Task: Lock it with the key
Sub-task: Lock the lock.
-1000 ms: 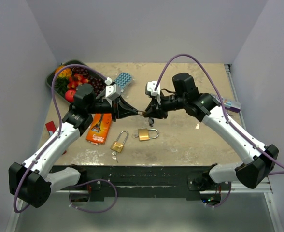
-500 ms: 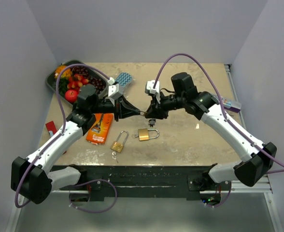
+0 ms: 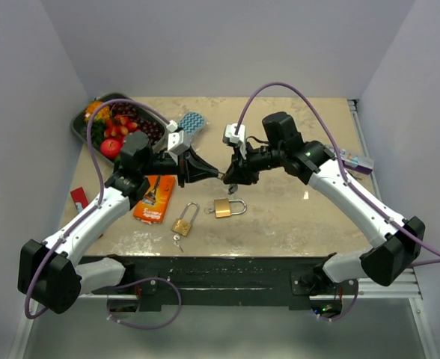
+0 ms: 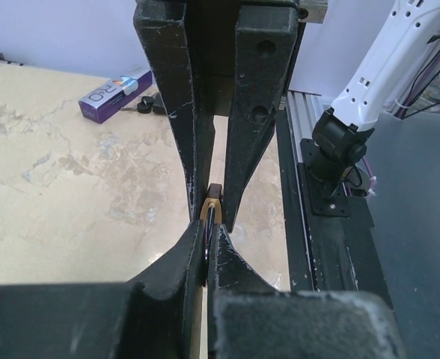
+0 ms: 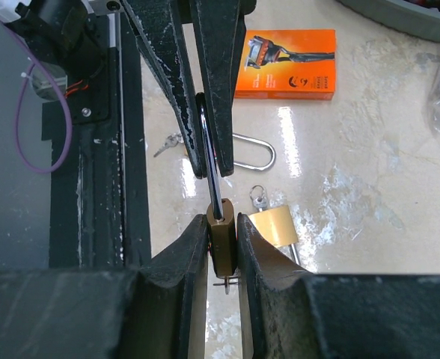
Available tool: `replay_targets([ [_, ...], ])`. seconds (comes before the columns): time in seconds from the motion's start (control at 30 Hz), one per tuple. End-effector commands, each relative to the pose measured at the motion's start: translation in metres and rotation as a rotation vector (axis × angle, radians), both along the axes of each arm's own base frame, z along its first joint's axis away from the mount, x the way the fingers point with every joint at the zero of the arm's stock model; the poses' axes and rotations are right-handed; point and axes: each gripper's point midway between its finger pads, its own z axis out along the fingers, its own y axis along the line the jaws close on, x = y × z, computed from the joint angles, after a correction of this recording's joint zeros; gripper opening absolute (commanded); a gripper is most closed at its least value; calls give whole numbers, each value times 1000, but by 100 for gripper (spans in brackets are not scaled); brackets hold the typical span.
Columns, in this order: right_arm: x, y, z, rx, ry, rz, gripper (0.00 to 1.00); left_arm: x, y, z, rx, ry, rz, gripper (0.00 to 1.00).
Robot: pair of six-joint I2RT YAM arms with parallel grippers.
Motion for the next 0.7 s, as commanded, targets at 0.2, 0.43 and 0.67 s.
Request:
replay_targets([
  [0.2,-27,49,91,326,-133,262,0,-22,-17,-23,78,-192,-138,0],
  [0.43,-12,53,96,335,-176,202,0,-24,-18,-27,89,-98,-152,0],
  [0.67,6,44,84,256,-147,104,37,-7,-9,0,21,-77,-46,0],
])
